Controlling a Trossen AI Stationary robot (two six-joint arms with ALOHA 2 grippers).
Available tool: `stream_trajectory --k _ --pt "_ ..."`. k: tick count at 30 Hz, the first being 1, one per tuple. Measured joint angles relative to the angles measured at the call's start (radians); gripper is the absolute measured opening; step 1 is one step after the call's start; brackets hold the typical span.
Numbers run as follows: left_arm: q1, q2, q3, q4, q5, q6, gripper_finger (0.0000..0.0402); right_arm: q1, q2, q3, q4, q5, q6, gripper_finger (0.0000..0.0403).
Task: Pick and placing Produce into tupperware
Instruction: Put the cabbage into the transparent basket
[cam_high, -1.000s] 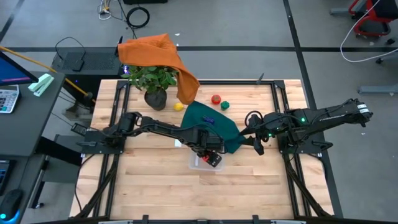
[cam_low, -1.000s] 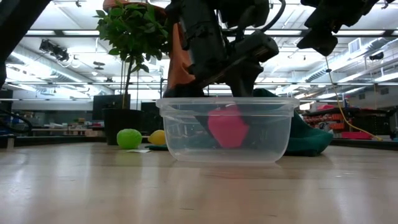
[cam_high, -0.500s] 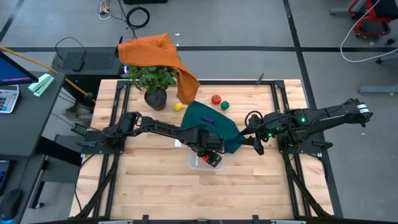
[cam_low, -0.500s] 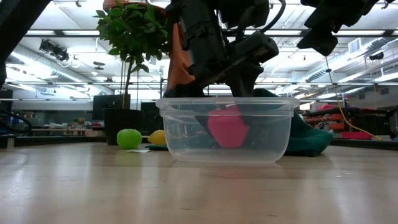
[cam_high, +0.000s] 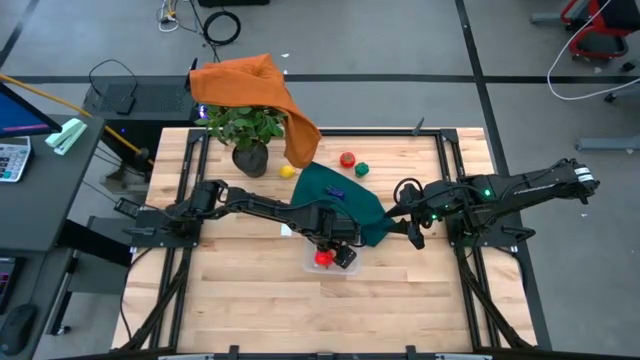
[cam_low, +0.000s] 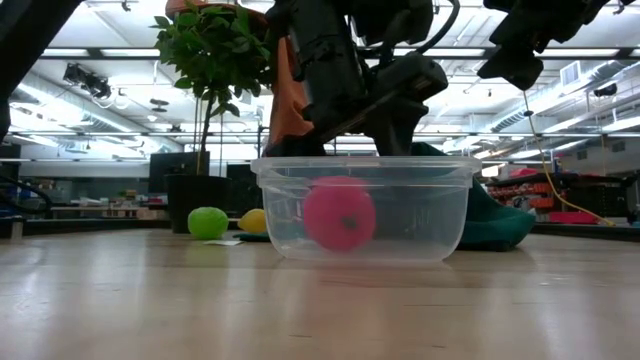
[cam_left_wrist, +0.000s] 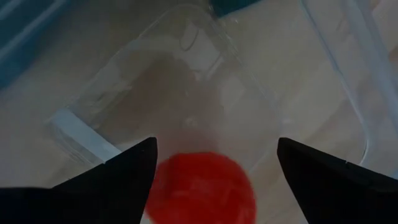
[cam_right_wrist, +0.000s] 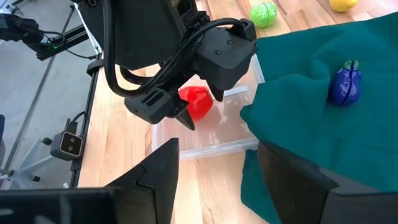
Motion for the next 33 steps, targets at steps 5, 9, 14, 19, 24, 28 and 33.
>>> stream_trajectory --k 5,9,14,19,24,28,33 --pt "0.000 0.000 0.031 -0.017 -0.009 0.010 0.0341 0.000 0.000 0.000 0.000 0.000 0.000 0.0181" --pt "0.000 -0.001 0.095 -0.052 -0.046 0.024 0.0341 0.000 0.000 0.000 0.000 0.000 0.000 0.0181" --pt "0.000 -0.002 0.219 -0.165 -0.114 0.057 0.0341 0.000 0.000 0.000 0.000 0.000 0.000 0.0181" --pt "0.000 -0.002 0.327 -0.320 -0.165 0.053 0.0332 0.000 0.000 0.000 0.000 0.000 0.000 0.0181" --pt "-0.012 -0.012 0.363 -0.439 -0.177 0.009 0.0322 0.000 0.000 0.000 -0.001 0.000 0.000 0.0181" --pt "-0.029 -0.023 0.363 -0.565 -0.204 -0.071 0.0321 0.000 0.000 0.000 -0.005 0.000 -0.001 0.0181" --pt "-0.059 -0.042 0.363 -0.634 -0.241 -0.137 0.0318 0.000 0.000 -0.001 0.000 0.005 -0.007 0.0181"
